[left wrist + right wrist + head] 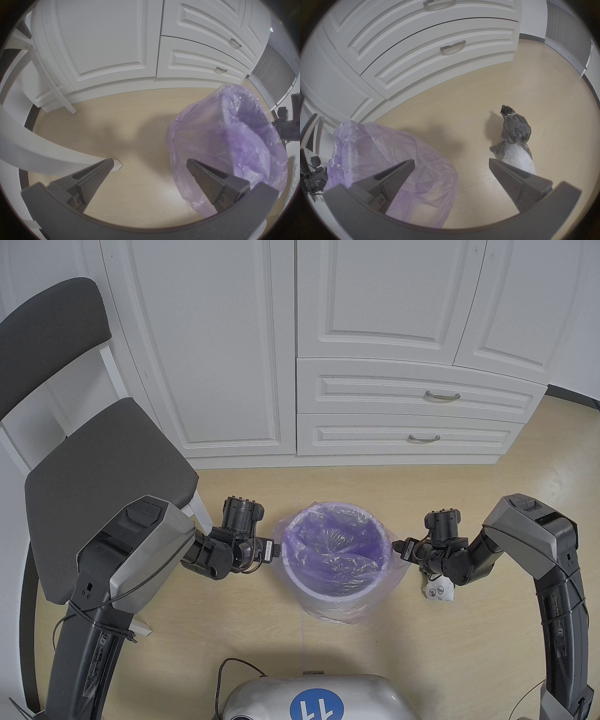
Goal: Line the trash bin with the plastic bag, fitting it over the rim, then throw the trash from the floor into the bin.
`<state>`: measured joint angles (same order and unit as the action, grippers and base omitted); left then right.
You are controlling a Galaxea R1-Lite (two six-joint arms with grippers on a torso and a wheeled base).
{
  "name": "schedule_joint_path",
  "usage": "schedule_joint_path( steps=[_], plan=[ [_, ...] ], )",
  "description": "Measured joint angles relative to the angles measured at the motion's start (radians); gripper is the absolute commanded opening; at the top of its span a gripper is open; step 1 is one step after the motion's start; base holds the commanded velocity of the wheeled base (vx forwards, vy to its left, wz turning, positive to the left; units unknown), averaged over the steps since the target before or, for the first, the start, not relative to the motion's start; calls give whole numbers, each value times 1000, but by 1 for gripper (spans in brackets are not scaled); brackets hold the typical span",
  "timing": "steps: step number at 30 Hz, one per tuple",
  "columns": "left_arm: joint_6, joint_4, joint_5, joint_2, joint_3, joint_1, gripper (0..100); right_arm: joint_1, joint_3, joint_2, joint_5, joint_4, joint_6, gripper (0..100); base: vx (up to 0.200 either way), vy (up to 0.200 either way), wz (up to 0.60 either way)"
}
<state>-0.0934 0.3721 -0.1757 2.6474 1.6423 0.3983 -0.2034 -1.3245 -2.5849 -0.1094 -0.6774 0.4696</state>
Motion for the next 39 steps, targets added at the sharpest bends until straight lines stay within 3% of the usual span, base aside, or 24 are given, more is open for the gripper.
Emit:
schedule_joint_path(
  steps=[20, 39],
  plan=[
    [0, 0, 0, 34, 5, -12, 100, -3, 6, 8, -1, -4, 1, 100, 0, 0, 0],
    [-8, 22, 22, -183, -297, -6, 100, 11, 103, 175, 5, 76, -64, 100, 0, 0, 0]
  ],
)
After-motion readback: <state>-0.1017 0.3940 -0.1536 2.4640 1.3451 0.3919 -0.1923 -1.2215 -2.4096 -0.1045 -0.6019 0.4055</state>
